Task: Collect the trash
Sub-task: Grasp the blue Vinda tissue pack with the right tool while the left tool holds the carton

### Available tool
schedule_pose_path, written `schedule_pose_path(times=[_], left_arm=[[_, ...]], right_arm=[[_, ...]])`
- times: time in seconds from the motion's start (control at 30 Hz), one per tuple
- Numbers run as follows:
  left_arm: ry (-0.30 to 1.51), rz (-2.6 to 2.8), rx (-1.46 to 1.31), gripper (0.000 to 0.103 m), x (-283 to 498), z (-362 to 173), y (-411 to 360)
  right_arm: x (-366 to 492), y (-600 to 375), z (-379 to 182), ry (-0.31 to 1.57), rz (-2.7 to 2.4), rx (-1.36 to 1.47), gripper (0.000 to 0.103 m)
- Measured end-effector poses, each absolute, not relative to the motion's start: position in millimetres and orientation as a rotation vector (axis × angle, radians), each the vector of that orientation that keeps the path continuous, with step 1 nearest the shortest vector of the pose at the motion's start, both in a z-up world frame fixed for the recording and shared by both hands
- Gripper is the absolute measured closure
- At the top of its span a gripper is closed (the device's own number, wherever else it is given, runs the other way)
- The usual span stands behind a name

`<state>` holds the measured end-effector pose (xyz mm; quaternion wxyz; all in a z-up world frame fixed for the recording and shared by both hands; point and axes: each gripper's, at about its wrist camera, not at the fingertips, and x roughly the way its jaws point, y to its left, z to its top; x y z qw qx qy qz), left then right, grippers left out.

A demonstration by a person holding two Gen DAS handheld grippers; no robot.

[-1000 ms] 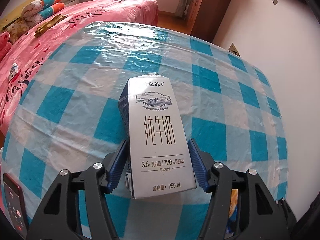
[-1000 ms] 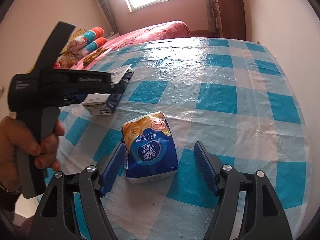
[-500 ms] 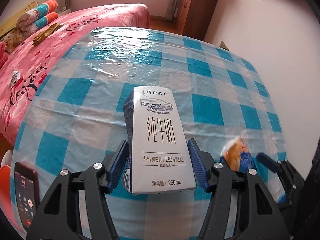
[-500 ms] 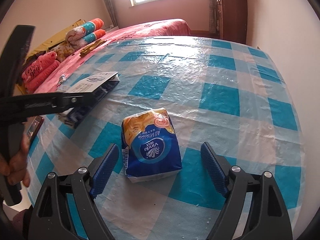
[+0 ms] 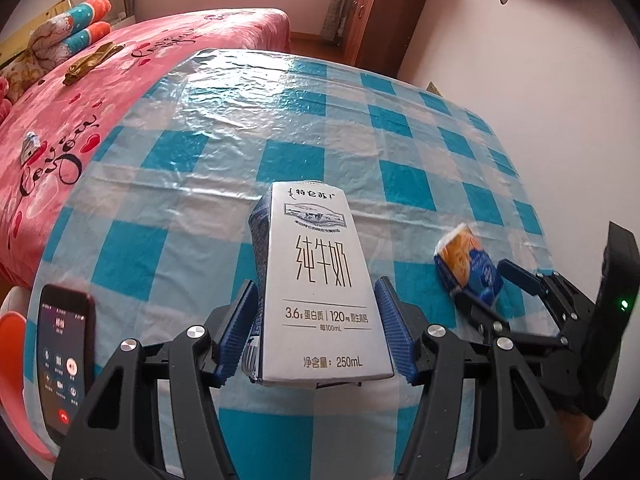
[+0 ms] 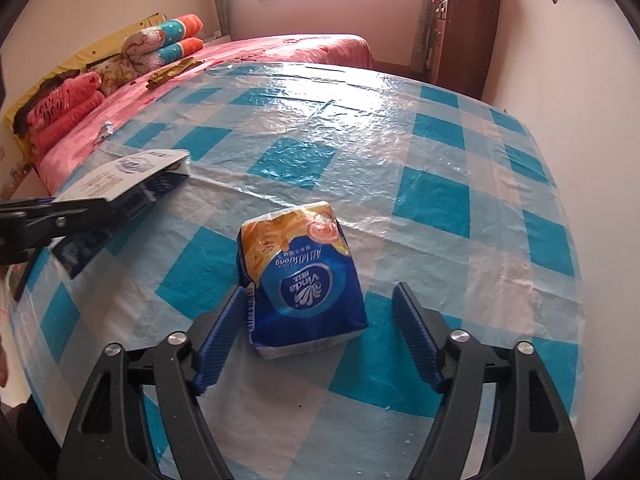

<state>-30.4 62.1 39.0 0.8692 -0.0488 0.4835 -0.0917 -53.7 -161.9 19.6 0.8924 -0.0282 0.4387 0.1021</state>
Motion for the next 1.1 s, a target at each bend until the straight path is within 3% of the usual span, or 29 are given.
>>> schedule_pose_path(times=[0.1,0.37,0.5,0.8,1.1], left_arm=[[1.013,-0.209,-0.113,0.048,-37.1,40.4,66.7],[1.02,-0.243,-0.128,0.048,-48.8,35.2,76.3],[1.036,-0.263,-0.117,0.048,-49.8,28.3,75.2],[1.038,-0.27,-0.086,0.041,-42.9,15.6,69.8],[1.012,-0.272,-0.106,0.042,-45.1,18.1,74.6]], right_arm=[[-54.4,-160.2,19.9,0.904,0.219,-0.072,0.04],[-57.3,-155.9,20.8,0.894,0.229,-0.078,0.053],[-60.5,-151.4,22.1,0.889,0.235,-0.08,0.064],[-63.6,-154.2,23.7,0.887,0.238,-0.017,0.071],[-71.5,-160.0,31.0,0.864,0.234,0.053,0.073]])
